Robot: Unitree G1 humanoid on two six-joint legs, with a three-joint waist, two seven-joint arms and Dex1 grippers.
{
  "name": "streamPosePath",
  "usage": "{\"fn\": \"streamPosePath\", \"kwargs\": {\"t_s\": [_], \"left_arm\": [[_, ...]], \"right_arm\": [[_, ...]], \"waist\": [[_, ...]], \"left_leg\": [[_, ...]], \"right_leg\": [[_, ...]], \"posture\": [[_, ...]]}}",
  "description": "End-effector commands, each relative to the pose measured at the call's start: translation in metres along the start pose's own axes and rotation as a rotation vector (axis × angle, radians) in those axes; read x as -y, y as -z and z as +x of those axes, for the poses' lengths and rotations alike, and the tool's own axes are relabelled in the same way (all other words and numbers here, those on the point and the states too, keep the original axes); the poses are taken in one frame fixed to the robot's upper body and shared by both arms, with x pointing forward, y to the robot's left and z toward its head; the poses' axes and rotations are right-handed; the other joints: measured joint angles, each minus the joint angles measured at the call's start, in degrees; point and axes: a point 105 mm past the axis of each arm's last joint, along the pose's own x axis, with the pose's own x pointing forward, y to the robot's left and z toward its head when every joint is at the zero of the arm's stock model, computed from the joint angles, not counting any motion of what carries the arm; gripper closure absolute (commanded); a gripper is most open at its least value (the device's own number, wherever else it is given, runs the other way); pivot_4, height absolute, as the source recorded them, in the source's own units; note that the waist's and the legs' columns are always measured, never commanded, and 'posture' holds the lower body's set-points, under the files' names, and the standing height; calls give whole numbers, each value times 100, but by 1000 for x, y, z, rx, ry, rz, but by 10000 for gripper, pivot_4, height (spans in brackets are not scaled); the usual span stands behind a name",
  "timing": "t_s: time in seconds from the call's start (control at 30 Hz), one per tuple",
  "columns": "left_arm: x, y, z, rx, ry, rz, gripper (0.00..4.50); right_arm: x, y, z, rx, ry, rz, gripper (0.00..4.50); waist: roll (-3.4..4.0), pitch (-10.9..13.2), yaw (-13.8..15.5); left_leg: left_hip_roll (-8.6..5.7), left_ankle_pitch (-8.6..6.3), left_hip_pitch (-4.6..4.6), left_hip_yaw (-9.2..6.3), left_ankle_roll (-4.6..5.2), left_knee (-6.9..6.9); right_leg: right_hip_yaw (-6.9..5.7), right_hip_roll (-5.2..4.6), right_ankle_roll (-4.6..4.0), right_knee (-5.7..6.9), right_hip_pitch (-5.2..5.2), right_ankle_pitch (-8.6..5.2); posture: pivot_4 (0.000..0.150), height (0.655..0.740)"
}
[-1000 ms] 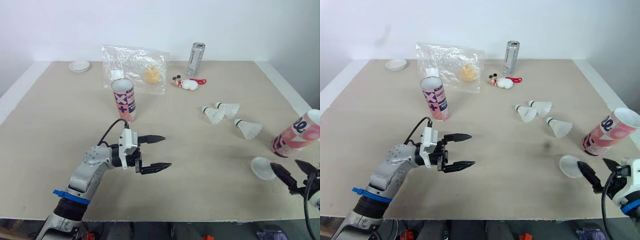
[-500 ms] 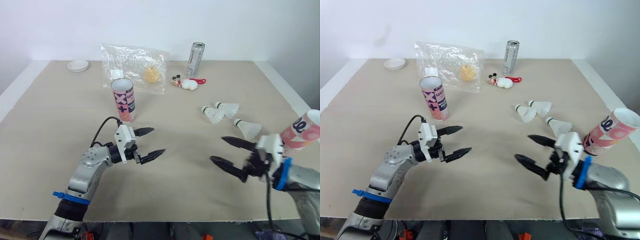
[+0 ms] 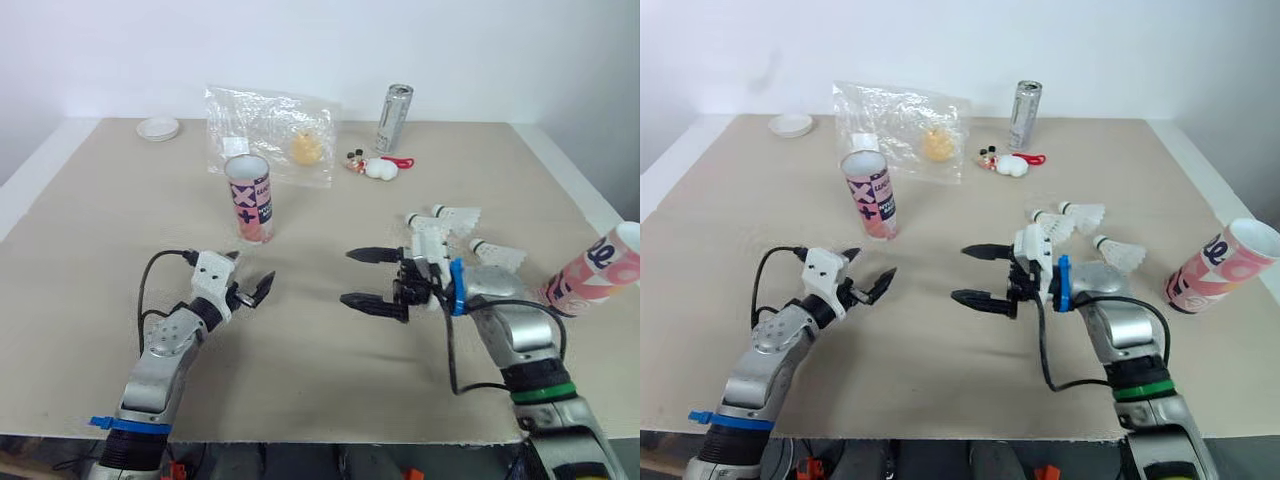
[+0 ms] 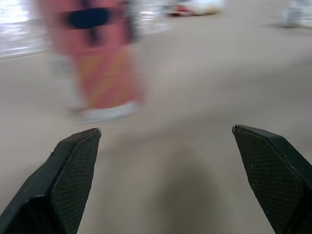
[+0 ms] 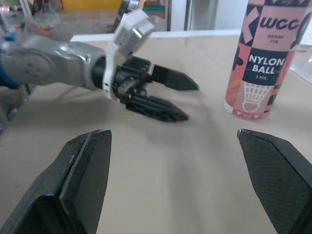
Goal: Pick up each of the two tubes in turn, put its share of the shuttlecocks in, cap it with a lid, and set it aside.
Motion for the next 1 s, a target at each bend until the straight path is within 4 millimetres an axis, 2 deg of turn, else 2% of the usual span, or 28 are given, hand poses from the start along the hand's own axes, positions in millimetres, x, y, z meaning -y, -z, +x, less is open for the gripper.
{"fn": "streamPosePath", "kwargs": {"t_s": [0.03, 0.27, 0.63, 1.0], "left_arm": [[-7, -13, 7, 42, -55, -5, 0], [-13, -11, 32, 26, -82, -30, 0], [-18, -14, 63, 0, -50, -21, 0], [-35, -14, 87, -27, -69, -7, 0]], "right_arm": [[10, -5, 4, 5, 7, -35, 868], [21, 2, 7, -25, 47, -34, 868], [24, 5, 4, -44, 117, -70, 868], [24, 3, 4, -45, 140, -80, 868]], "waist": [[-1, 0, 10], [-1, 0, 0], [-1, 0, -5], [-1, 1, -5]], "left_leg": [[-1, 1, -3, -1, -2, 0], [-3, 3, -3, -2, -4, 0], [-4, 3, -6, -5, -5, -2], [-5, 4, -9, -8, -7, -1]], "right_leg": [[0, -1, 2, 0, 0, 1], [0, 0, 2, 0, -1, 5], [-2, 1, 2, 0, -3, 5], [-4, 1, 6, -1, -4, 5]], "posture": [[1500, 7400], [1500, 7400], [1500, 7400], [1500, 7400]]}}
